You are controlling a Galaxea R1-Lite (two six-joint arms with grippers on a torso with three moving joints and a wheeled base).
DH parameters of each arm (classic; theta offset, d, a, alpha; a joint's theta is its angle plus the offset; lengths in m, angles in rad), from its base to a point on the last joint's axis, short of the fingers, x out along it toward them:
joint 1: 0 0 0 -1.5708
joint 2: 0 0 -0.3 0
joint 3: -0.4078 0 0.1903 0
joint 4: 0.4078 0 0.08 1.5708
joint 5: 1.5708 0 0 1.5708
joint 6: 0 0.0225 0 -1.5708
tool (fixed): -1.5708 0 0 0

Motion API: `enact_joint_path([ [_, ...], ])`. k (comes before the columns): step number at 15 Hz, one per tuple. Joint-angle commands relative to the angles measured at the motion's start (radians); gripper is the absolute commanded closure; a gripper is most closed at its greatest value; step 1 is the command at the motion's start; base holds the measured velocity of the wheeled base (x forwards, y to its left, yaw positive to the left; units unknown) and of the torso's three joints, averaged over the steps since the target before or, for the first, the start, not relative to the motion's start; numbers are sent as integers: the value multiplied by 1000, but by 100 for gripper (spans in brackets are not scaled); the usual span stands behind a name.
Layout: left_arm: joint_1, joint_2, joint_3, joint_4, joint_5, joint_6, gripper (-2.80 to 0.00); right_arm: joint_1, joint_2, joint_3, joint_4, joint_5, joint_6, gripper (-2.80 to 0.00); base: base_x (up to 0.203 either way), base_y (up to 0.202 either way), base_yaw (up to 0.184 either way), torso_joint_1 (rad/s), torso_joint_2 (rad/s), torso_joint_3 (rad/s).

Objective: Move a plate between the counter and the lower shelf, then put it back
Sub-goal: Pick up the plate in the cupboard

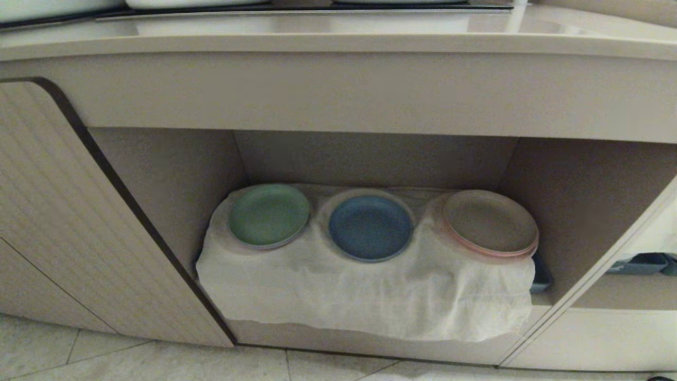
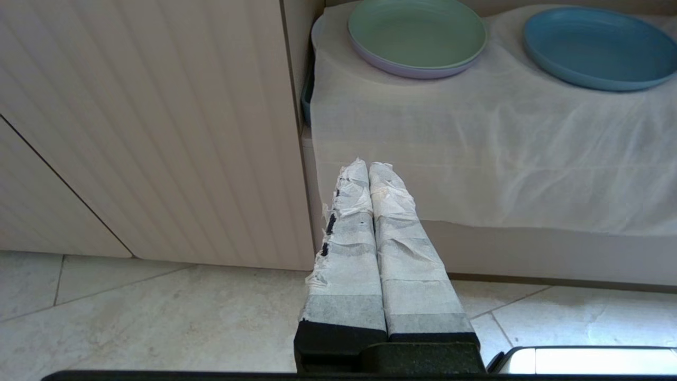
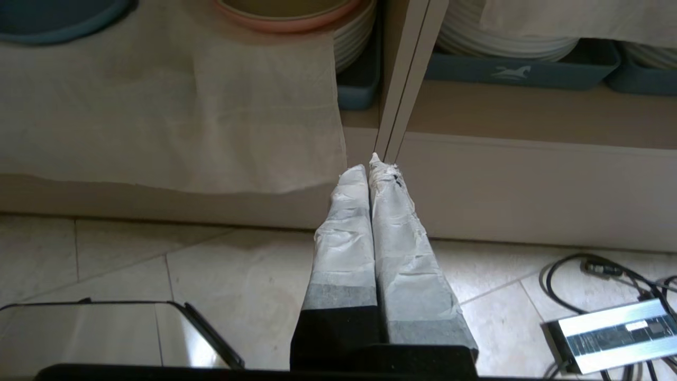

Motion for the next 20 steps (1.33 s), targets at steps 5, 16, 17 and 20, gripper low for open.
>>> enact_joint_path([
  [5, 0, 0, 0, 0, 0, -1, 0, 43, -287, 173, -62, -31, 5, 0, 0, 0, 0, 0, 0, 0],
  [16, 0, 0, 0, 0, 0, -1, 0, 49, -396, 173, -31, 2, 43, 0, 0, 0, 0, 0, 0, 0],
  [17, 0, 0, 0, 0, 0, -1, 0, 49, -396, 173, -31, 2, 40, 0, 0, 0, 0, 0, 0, 0],
  [20, 0, 0, 0, 0, 0, -1, 0, 49, -396, 173, -31, 2, 40, 0, 0, 0, 0, 0, 0, 0],
])
